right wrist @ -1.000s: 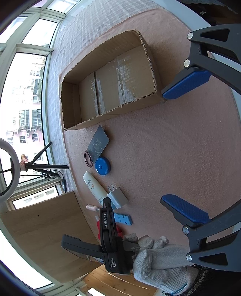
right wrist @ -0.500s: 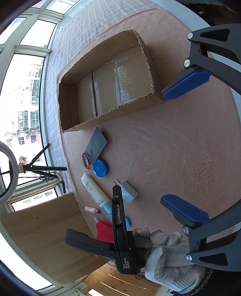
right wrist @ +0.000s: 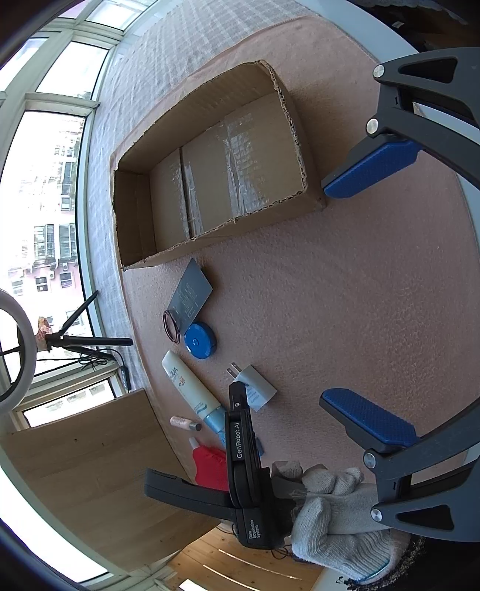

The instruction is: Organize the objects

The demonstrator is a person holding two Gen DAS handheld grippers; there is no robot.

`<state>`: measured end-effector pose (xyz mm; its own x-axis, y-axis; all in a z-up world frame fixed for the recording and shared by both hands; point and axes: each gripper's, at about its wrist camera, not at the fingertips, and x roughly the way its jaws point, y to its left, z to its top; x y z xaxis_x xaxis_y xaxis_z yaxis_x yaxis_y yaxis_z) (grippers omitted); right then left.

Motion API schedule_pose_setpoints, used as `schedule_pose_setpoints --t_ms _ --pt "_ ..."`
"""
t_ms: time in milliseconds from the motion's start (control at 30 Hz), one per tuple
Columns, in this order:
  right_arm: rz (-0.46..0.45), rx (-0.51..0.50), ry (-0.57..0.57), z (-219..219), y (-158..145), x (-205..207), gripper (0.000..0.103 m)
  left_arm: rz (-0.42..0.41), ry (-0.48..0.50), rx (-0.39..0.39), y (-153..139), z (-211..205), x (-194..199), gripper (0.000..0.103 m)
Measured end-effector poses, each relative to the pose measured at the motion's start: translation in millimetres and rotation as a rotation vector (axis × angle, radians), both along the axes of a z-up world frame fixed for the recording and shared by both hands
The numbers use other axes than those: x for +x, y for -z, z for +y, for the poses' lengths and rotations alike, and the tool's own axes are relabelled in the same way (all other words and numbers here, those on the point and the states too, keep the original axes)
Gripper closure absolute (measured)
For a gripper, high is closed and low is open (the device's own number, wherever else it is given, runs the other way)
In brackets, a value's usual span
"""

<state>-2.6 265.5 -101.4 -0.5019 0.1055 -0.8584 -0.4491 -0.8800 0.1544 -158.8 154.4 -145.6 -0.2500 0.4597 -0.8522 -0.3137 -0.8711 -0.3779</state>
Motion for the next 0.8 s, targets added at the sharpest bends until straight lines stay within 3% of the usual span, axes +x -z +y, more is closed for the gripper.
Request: schedule_pose_setpoints --t_ms 467,500,567,633,800 --pt "0.001 0.004 -0.018 -5.8 1.5 -6.4 0.001 -0.005 -0.001 0.038 -2.6 -9.6 35.5 0.074" --pt "0.003 0.005 -0.022 -5.4 1.1 -7.6 0.001 0.006 -0.004 0.037 -4.8 -10.9 36.6 0.072" --pt "0.010 0.000 -0.033 -3.3 0.9 -12.1 0.001 0.039 -0.014 0.028 -10.3 -14.3 38.6 0.053" --pt "0.016 -0.020 -0.045 1.0 1.0 -19.7 0.001 0.055 -0.017 0.022 -14.1 -16.0 39.3 0.043" --pt "0.026 -0.053 -0.078 15.8 6.3 -49.2 0.001 0.054 -0.006 -0.001 -14.2 -14.9 39.1 0.040"
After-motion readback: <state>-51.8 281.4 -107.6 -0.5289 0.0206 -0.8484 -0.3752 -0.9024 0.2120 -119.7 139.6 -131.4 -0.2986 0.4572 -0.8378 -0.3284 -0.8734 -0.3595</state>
